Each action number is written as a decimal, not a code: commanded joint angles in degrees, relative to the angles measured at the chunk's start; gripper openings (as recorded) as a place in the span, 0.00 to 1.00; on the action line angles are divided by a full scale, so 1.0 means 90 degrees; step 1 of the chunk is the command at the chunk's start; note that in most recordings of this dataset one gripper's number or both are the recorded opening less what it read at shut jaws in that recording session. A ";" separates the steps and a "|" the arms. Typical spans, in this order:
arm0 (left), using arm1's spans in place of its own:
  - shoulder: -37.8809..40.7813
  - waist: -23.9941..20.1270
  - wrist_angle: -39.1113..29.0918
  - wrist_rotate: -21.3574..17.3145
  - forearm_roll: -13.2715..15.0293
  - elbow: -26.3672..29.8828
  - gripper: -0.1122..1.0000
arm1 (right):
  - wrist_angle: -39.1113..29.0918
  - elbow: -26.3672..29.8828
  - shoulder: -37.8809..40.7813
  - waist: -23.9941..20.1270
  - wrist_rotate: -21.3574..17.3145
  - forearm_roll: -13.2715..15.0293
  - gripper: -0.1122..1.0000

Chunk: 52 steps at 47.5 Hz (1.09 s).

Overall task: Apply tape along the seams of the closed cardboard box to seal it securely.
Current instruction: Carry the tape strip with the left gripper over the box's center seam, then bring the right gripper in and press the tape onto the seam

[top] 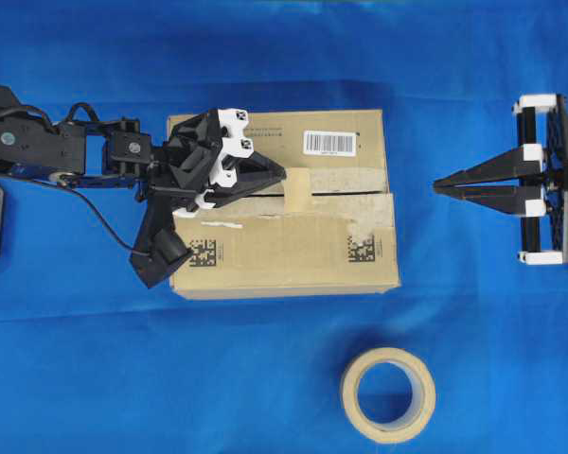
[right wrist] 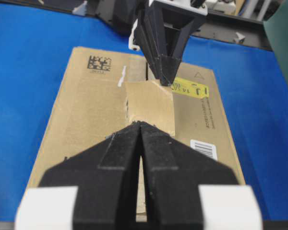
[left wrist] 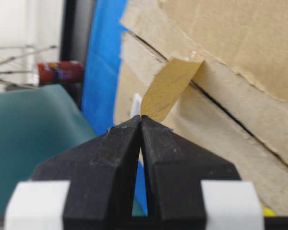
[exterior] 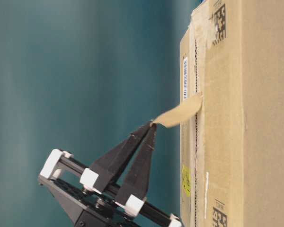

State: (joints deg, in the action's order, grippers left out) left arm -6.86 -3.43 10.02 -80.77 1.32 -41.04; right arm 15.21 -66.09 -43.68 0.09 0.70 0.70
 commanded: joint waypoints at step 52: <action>0.0010 -0.0146 -0.0674 0.0078 0.0010 0.0010 0.10 | 0.1318 0.1738 0.2998 0.0547 -0.0176 -0.0039 0.11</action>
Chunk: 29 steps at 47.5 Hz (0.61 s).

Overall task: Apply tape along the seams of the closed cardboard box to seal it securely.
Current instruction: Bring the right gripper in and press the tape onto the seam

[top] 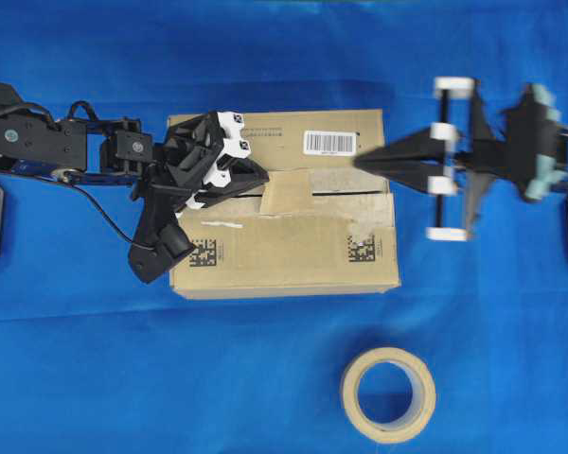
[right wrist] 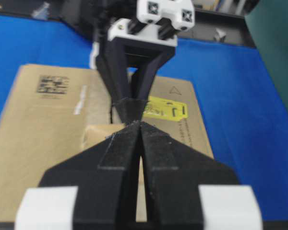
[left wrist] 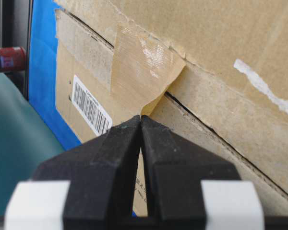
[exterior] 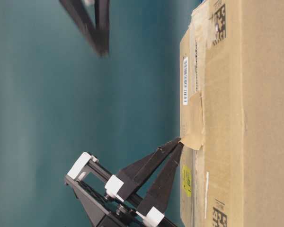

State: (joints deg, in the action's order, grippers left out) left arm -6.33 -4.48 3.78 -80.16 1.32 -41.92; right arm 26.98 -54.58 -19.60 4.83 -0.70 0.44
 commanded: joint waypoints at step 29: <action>-0.0049 -0.0068 -0.0117 0.0049 0.0020 0.0107 0.11 | -0.0791 0.1494 0.1494 0.0068 -0.0039 -0.0010 0.55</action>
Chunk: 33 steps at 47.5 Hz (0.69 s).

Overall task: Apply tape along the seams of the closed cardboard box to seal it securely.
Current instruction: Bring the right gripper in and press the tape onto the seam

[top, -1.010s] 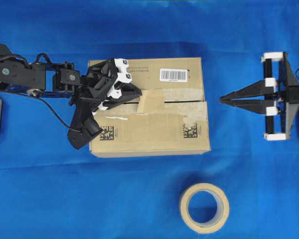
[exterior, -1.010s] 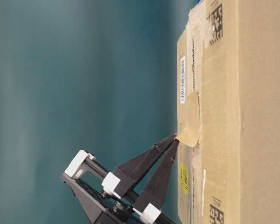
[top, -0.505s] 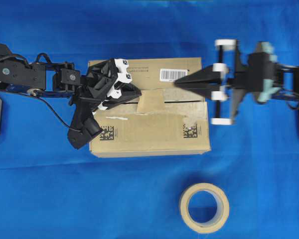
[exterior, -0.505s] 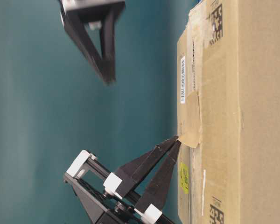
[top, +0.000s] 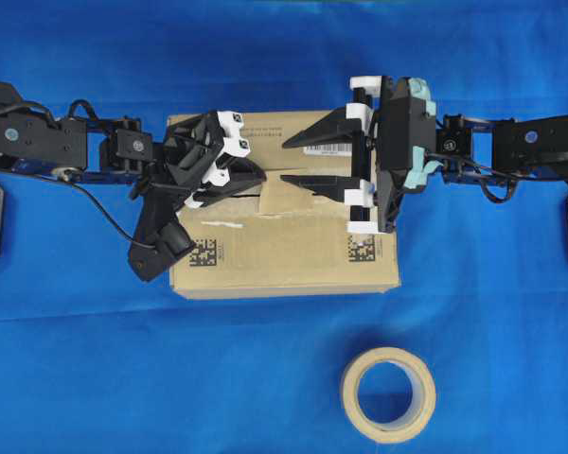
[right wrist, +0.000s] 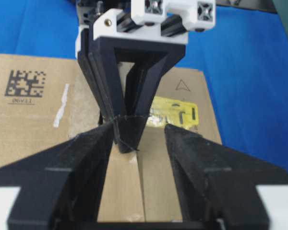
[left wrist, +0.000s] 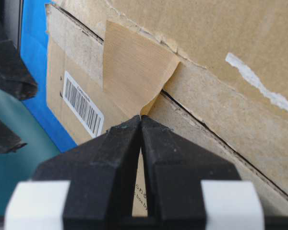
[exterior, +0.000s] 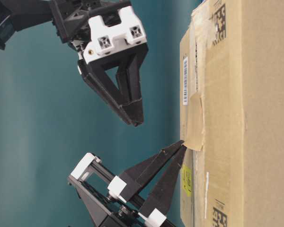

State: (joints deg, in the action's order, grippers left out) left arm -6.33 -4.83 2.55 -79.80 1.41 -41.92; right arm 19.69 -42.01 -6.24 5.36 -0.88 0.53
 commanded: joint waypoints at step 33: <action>-0.0049 -0.0156 -0.0137 0.0059 0.0010 0.0127 0.11 | -0.0176 0.0107 0.0742 -0.0020 -0.0098 -0.0049 0.55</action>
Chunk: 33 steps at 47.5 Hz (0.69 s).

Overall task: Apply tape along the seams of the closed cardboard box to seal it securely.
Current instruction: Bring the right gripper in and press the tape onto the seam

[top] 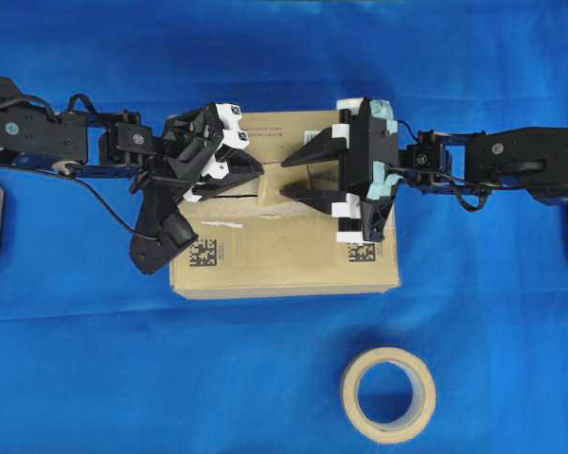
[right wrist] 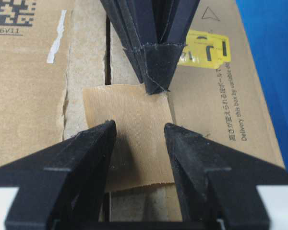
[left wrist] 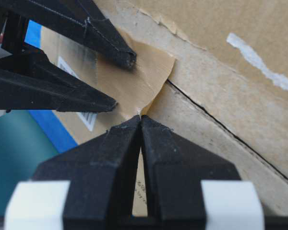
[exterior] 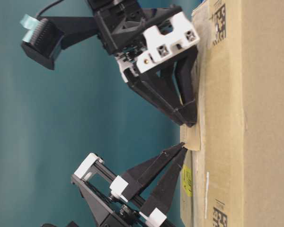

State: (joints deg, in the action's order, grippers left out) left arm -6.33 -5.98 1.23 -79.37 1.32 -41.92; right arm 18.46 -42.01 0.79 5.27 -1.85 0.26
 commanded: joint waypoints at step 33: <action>-0.0049 0.0010 -0.0166 0.0137 0.0020 0.0156 0.11 | -0.0234 0.0127 -0.0039 -0.0010 0.0000 -0.0195 0.55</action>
State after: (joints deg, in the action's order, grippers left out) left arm -6.33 -5.89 -0.44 -78.66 1.41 -41.84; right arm 16.17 -41.84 0.88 5.27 -1.93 -1.23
